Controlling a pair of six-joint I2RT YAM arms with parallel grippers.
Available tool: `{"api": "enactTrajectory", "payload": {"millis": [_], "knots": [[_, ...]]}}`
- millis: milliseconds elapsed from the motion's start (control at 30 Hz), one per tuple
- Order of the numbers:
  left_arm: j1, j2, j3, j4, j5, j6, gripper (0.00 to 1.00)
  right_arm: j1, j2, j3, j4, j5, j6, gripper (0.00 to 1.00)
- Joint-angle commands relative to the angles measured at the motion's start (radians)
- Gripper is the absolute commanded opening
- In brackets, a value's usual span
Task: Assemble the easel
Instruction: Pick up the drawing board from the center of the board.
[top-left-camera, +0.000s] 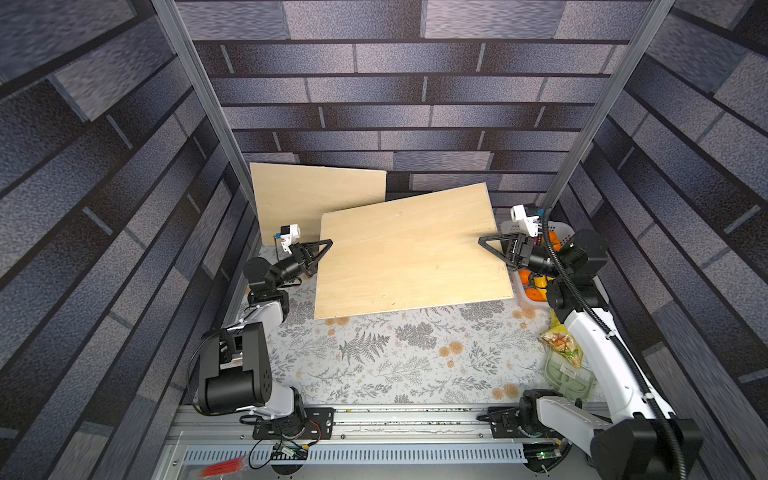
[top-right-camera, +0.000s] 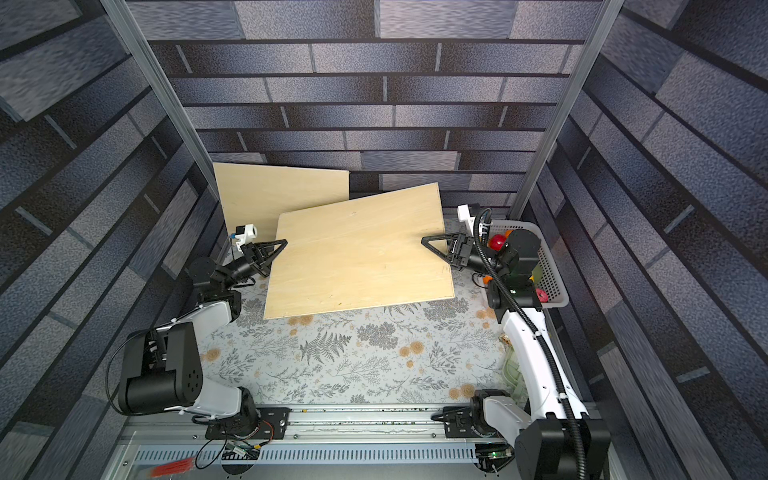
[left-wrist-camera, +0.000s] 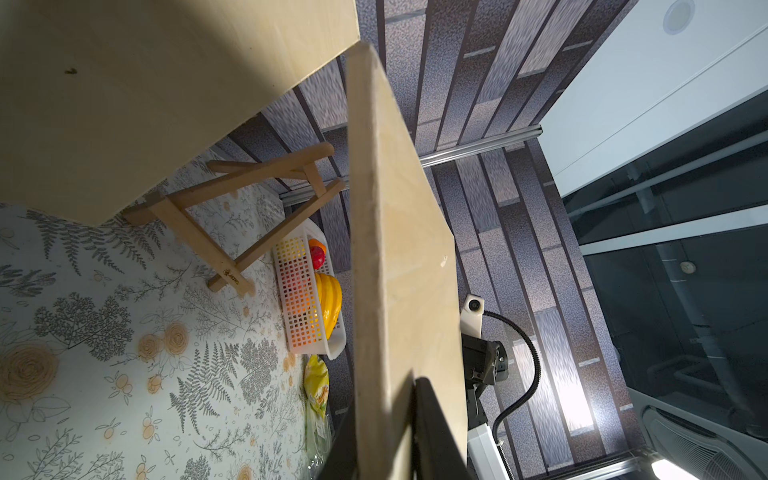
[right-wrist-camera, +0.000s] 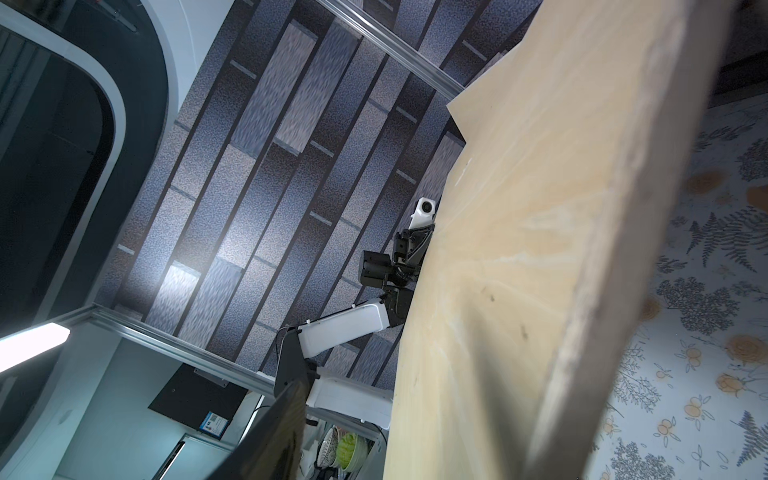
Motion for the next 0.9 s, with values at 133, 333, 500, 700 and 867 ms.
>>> {"api": "enactTrajectory", "payload": {"millis": [133, 333, 500, 700, 867], "knots": [[-0.044, -0.019, 0.043, 0.132, 0.259, 0.165, 0.00, -0.015, -0.051, 0.193, -0.121, -0.100, -0.165, 0.66], [-0.039, -0.003, 0.054, 0.135, 0.256, 0.165, 0.00, -0.034, -0.038, 0.227, -0.163, -0.107, -0.183, 0.64], [-0.034, -0.002, 0.046, 0.130, 0.255, 0.173, 0.00, -0.073, -0.029, 0.215, -0.174, -0.058, -0.204, 0.54], [-0.023, 0.001, 0.046, 0.120, 0.254, 0.180, 0.00, -0.089, 0.032, 0.269, -0.144, -0.046, -0.183, 0.51], [-0.009, 0.008, 0.046, 0.110, 0.253, 0.185, 0.00, -0.091, 0.055, 0.276, -0.139, -0.053, -0.175, 0.41]]}}
